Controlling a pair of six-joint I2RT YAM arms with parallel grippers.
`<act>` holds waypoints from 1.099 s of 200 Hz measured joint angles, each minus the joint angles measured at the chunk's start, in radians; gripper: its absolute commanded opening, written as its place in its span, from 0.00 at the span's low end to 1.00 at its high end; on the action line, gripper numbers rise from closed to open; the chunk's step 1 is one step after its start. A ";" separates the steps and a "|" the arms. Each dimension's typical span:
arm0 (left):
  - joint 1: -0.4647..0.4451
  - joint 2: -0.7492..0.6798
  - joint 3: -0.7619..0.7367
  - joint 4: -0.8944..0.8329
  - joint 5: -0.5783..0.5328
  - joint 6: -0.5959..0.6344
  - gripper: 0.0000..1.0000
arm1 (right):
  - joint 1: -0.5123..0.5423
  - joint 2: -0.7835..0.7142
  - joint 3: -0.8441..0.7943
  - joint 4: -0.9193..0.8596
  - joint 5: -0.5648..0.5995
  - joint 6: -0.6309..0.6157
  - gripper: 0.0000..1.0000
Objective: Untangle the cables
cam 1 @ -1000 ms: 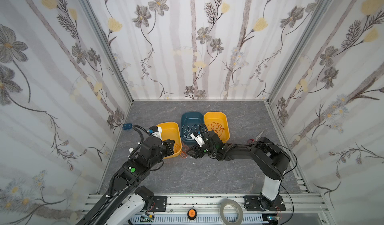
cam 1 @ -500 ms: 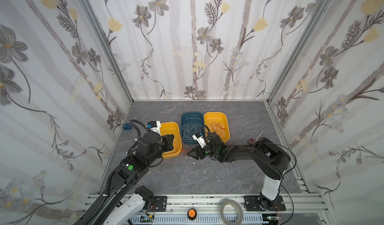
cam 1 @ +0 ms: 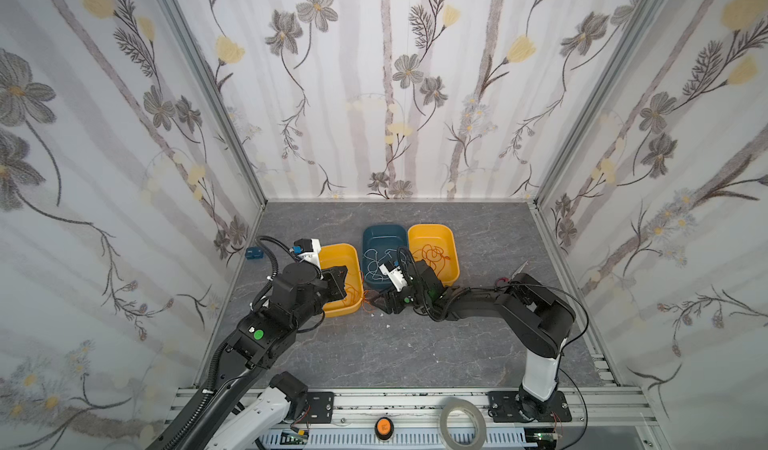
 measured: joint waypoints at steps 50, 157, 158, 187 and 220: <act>0.001 0.009 0.016 0.001 0.000 0.006 0.00 | 0.025 0.045 0.046 -0.025 0.001 -0.014 0.32; 0.016 -0.003 0.105 -0.025 -0.028 0.063 0.00 | -0.013 -0.149 -0.161 -0.055 0.061 -0.030 0.01; 0.016 -0.003 0.106 -0.026 -0.028 0.064 0.00 | -0.013 -0.151 -0.163 -0.056 0.061 -0.030 0.01; 0.022 -0.013 0.119 -0.032 -0.035 0.075 0.00 | -0.021 -0.221 -0.196 -0.095 0.078 -0.042 0.06; 0.023 -0.013 0.122 -0.036 -0.034 0.075 0.00 | -0.019 -0.237 -0.177 -0.114 0.079 -0.045 0.30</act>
